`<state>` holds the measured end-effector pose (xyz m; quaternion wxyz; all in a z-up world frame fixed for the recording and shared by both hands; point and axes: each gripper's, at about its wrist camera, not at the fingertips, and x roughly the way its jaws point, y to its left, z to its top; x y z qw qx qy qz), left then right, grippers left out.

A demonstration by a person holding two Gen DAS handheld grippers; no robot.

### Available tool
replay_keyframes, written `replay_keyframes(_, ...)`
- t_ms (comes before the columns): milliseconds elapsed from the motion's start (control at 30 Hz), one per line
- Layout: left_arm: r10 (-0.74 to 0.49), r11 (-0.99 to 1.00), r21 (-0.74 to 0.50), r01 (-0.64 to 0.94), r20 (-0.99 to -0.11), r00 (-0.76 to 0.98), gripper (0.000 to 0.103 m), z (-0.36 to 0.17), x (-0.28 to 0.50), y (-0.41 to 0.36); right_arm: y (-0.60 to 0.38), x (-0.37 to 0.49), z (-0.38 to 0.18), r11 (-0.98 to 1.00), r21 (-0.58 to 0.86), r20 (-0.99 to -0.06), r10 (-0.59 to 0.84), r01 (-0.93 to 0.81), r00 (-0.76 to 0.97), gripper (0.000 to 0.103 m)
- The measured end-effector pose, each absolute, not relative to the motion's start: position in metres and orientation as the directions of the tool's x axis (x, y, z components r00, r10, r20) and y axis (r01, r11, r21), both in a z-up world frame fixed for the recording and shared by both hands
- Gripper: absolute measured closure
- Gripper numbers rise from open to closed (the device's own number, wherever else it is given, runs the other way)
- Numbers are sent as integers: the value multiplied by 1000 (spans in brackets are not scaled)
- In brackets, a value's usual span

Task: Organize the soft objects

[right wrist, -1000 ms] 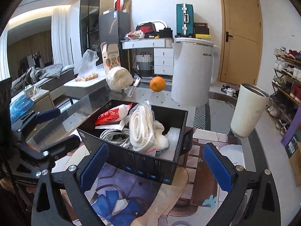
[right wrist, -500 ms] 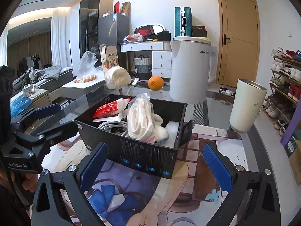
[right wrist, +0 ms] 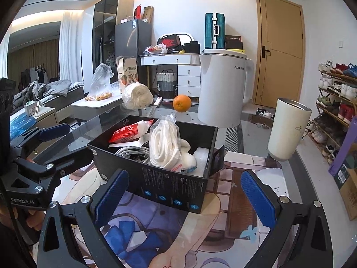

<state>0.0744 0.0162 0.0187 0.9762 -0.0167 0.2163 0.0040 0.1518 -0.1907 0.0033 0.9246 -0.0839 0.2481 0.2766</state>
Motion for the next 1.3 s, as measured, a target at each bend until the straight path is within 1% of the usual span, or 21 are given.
replay_keyframes(133,-1,999,-32,-14,-423,906,0,19,75,16,-191,149,4,835,-25,-494,468,-550,733,1)
replay_keyframes(1300,1,999,-36,-17,-420,907,0,18,75,18,-191,149,4,838,-25,-495,463,-545,735,1)
